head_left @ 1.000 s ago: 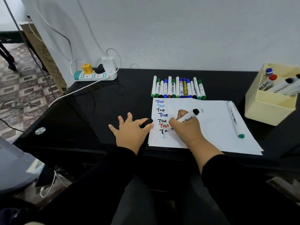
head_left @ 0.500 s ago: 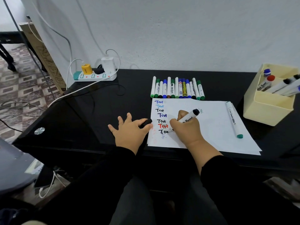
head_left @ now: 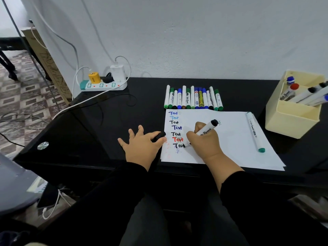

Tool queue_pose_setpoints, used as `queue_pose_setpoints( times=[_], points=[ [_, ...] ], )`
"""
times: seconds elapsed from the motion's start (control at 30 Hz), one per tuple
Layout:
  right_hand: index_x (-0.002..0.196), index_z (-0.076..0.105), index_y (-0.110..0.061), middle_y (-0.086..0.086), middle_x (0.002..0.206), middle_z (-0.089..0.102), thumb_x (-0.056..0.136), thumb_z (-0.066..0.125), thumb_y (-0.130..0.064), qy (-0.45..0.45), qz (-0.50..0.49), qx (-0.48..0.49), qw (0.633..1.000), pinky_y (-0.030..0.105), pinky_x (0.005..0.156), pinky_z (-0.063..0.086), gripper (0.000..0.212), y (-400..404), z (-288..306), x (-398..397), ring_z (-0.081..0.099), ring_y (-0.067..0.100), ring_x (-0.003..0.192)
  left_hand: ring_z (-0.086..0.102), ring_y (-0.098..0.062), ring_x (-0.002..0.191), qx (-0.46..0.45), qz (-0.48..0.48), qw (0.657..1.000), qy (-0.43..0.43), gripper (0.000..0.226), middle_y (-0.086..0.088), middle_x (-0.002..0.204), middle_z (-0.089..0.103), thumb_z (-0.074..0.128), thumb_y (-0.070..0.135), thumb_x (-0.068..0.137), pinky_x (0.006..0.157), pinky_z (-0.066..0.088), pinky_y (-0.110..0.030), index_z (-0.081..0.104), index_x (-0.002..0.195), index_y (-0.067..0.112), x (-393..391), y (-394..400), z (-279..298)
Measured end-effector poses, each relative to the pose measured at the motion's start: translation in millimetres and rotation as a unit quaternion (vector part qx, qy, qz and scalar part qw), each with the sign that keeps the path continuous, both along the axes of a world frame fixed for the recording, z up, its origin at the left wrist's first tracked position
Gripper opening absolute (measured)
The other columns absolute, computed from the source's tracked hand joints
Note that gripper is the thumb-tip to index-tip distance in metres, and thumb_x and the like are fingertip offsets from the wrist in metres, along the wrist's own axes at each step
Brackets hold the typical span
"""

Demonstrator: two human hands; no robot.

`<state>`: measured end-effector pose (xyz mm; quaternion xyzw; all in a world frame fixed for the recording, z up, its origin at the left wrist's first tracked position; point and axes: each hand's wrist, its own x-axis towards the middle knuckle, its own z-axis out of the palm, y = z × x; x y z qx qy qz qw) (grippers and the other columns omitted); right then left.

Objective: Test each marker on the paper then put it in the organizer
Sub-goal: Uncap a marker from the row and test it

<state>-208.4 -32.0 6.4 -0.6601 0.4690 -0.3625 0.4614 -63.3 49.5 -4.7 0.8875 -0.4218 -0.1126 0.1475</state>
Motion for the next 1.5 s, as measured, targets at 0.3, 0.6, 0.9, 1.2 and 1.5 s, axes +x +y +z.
queue_pose_setpoints(
  times=[0.3,0.6,0.9,1.2,1.5],
  points=[
    [0.061,0.041,-0.017,0.003,0.055,0.042,0.083,0.057,-0.01,-0.059,-0.051,0.201,0.977,0.023,0.047,0.028,0.028,-20,20,-1,0.035,0.015,0.048,-0.002,-0.031,0.145,-0.008,-0.006,1.0,0.015,0.041,-0.002,0.157,0.015,0.04,0.066,0.087,0.108,-0.011,-0.061,0.051,0.123,0.052,-1,2,3],
    [0.064,0.05,-0.009,0.007,0.054,0.045,0.086,0.063,-0.017,-0.047,-0.014,0.247,0.968,0.024,0.045,0.026,0.027,-28,35,-2,0.033,0.015,0.048,-0.004,-0.032,0.145,0.03,-0.003,0.999,0.024,0.046,0.001,0.158,0.012,0.037,0.069,0.086,0.106,-0.01,-0.065,0.045,0.128,0.053,-1,1,11],
    [0.066,0.049,-0.015,0.001,0.051,0.043,0.087,0.064,-0.016,-0.163,-0.024,0.193,0.967,0.019,0.038,0.028,0.025,-20,68,-11,0.035,0.008,0.04,0.009,-0.013,0.145,-0.135,-0.051,0.972,0.188,0.037,0.005,0.149,0.036,0.055,0.05,0.088,0.111,-0.014,-0.054,0.055,0.124,0.043,-15,8,51],
    [0.059,0.035,-0.015,0.0,0.046,0.035,0.085,0.055,-0.001,-0.201,0.001,0.133,0.971,0.019,0.038,0.022,0.036,5,86,-16,0.027,0.011,0.039,0.056,0.005,0.097,-0.257,-0.13,0.884,0.367,0.027,0.025,0.093,0.063,0.07,0.025,0.082,0.092,0.04,-0.015,0.067,0.108,0.033,-37,12,74],
    [0.055,0.033,-0.017,-0.003,0.045,0.037,0.087,0.057,-0.003,-0.215,0.046,0.111,0.969,0.018,0.04,0.028,0.043,12,91,-17,0.032,0.008,0.038,0.065,0.004,0.088,-0.264,-0.164,0.848,0.429,0.012,0.011,0.09,0.073,0.066,0.025,0.083,0.071,0.046,-0.005,0.068,0.093,0.031,-47,20,90]
  ],
)
